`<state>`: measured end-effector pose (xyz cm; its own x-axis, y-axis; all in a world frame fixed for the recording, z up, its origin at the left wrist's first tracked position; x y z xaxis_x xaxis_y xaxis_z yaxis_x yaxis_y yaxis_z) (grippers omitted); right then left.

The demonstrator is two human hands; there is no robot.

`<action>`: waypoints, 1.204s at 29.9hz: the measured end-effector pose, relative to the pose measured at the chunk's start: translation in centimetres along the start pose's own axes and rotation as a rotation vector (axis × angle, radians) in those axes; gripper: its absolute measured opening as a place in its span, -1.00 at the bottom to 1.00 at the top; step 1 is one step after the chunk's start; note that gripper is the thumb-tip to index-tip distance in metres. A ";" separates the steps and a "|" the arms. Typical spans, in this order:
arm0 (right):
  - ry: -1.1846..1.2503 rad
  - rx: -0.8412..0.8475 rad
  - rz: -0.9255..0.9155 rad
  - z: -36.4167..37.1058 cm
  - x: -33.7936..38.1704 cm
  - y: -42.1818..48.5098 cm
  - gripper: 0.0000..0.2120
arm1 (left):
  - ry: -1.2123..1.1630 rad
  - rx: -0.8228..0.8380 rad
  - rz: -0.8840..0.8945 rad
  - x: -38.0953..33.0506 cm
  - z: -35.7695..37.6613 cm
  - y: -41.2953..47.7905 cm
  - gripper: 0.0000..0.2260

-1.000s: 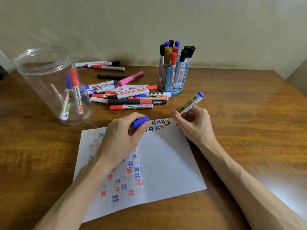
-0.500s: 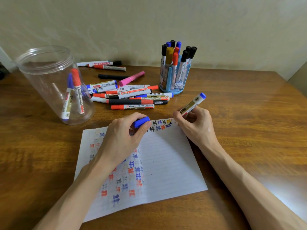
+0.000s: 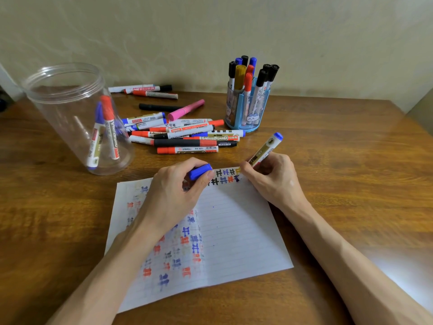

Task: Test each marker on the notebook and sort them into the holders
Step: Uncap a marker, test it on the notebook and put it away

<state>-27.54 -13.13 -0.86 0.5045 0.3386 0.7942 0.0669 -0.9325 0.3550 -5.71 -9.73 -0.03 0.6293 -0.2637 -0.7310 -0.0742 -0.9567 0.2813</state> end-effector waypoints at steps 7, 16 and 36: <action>0.024 -0.082 0.013 -0.7 0.0 -0.1 -0.78 | -0.001 0.000 -0.001 -0.1 -0.1 -0.1 -0.72; 0.005 -0.045 0.005 -0.3 0.0 0.0 -0.80 | 0.001 0.013 -0.002 -0.3 -0.1 -0.1 -0.67; 0.551 0.021 0.041 0.3 2.1 -0.8 -0.78 | -0.130 0.073 -0.023 -0.7 0.0 -0.2 -0.75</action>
<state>-26.27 -11.69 0.38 -0.0177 0.3129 0.9496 0.0765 -0.9465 0.3134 -6.16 -9.31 0.41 0.5266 -0.2508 -0.8123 -0.1202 -0.9679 0.2208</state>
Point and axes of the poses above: each hand's wrist, its own y-axis towards the middle knuckle, its own z-axis out of the palm, x = y × z, the point moved 7 cm from there along y, towards the middle knuckle, and after that the axes turned 8 degrees about -z, right-handed, at the moved point
